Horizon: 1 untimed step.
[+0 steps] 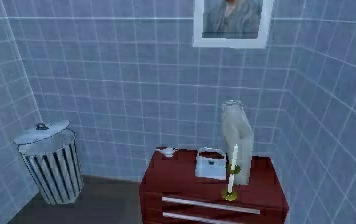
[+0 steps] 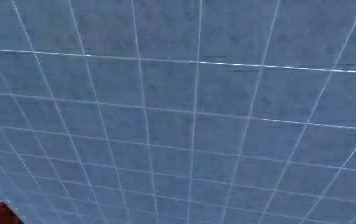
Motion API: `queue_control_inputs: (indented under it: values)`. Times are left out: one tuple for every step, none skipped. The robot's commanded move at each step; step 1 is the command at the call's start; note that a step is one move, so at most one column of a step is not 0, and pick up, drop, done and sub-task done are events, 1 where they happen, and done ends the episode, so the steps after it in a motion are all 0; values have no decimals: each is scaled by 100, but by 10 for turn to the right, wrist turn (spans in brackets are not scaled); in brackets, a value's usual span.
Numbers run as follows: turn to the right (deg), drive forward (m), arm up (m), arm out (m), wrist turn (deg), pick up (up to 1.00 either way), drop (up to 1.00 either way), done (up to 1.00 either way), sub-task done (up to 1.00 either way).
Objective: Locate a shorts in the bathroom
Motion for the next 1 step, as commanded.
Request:
queue_control_inputs:
  values:
    - [0, 35, 0, 0, 0, 0, 0, 0, 0]
